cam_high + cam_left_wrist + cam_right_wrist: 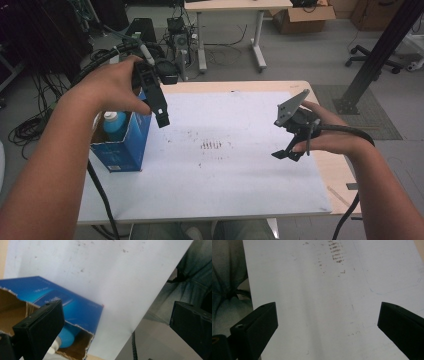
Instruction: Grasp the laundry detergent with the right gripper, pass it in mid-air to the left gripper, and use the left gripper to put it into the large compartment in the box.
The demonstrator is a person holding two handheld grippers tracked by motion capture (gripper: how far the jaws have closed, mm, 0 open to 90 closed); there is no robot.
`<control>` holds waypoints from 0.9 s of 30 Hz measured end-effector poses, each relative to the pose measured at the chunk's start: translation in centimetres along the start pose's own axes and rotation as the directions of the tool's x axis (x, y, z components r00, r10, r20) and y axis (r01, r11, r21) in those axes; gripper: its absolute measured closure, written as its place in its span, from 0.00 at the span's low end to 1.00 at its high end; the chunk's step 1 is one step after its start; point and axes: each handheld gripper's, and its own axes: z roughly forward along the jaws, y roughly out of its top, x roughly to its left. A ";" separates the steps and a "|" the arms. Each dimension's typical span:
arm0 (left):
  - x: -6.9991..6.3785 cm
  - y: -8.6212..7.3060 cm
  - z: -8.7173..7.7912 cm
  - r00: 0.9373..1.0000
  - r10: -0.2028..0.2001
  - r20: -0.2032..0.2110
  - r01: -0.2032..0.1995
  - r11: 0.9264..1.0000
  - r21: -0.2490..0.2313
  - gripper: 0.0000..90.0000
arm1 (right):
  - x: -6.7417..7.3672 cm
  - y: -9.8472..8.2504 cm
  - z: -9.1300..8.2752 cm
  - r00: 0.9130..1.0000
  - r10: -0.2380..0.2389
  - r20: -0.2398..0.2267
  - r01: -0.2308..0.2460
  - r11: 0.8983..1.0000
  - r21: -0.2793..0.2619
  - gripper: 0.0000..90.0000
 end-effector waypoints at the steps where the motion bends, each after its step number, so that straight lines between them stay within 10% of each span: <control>1: -0.1 0.0 0.2 1.000 0.017 0.000 -0.017 1.000 0.005 0.00 | 0.0 0.1 -0.2 1.000 -0.004 0.001 0.004 1.000 0.015 0.03; 5: -0.5 0.2 0.8 0.995 0.100 0.010 -0.100 0.995 0.014 0.00 | -0.1 0.6 -0.6 1.000 -0.003 0.002 0.003 0.999 0.041 0.03; 17: -1.4 1.9 3.2 0.953 0.302 0.030 -0.303 0.952 0.049 0.00 | -0.3 1.8 -0.4 0.999 -0.047 -0.019 0.048 0.993 0.109 0.04; 27: -0.3 2.9 4.6 0.948 0.316 0.034 -0.318 0.945 0.077 0.00 | -1.2 2.1 0.8 0.995 -0.084 -0.046 0.092 0.975 0.202 0.04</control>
